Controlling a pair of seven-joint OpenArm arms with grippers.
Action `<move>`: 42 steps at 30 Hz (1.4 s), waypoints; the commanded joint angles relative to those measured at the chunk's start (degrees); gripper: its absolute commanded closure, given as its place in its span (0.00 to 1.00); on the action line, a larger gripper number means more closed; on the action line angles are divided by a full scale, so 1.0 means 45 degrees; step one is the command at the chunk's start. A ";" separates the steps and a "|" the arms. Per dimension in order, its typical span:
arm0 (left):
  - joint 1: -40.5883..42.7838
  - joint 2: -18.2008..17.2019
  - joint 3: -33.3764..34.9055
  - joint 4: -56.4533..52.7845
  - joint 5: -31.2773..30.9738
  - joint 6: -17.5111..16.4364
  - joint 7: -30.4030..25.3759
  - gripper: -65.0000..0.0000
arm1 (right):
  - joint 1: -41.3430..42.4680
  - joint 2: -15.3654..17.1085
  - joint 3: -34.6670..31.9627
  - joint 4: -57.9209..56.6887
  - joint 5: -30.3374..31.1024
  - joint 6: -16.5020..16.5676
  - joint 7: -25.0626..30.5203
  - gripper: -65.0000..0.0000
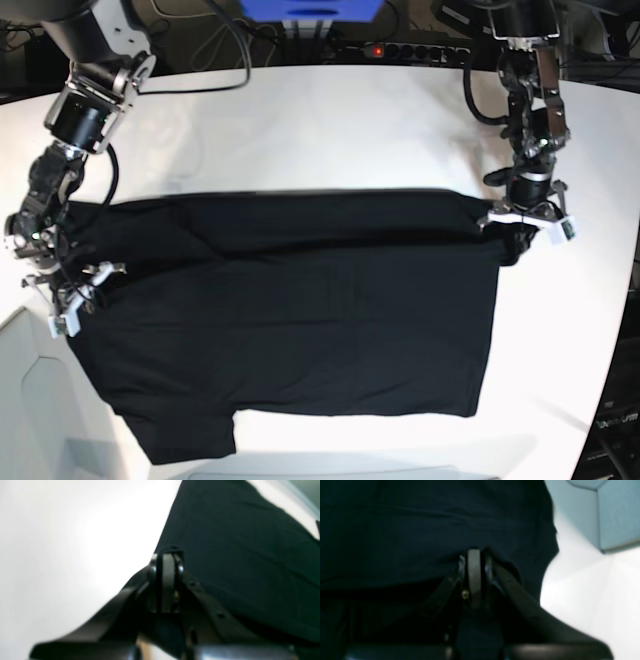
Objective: Fold the T-shirt properly
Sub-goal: 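Raise the held shirt edge off the table with both grippers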
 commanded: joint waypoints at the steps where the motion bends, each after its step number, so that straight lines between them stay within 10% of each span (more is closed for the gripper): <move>1: -0.0076 -0.0182 -0.0064 0.0204 -0.0001 -0.0007 -0.0334 1.00 | 0.0342 0.0189 -0.0184 0.0211 0.0265 0.0124 0.0474 1.00; 25: -0.0154 -0.0182 -0.0104 -0.0069 -0.0001 -0.0007 -0.0334 1.00 | 0.0713 0.0501 -0.0750 -0.1118 0.0265 0.0124 0.0864 1.00; 29: -0.0506 -0.0202 -0.0064 -0.0265 -0.0059 -0.0007 -0.0159 0.98 | 0.0713 0.0521 -0.0750 -0.1098 0.0265 0.0124 0.0806 0.83; 35: -0.1053 -0.0163 -0.0201 -0.0226 -0.0098 -0.0007 0.1639 0.71 | 0.0713 0.0540 -0.0672 -0.1040 0.0265 0.0124 0.0806 0.54; 42: -0.0877 -0.0124 -0.0592 0.0380 -0.0098 -0.0046 0.1717 0.49 | 0.0245 0.0482 -0.0008 -0.0043 0.0265 0.0124 0.0806 0.52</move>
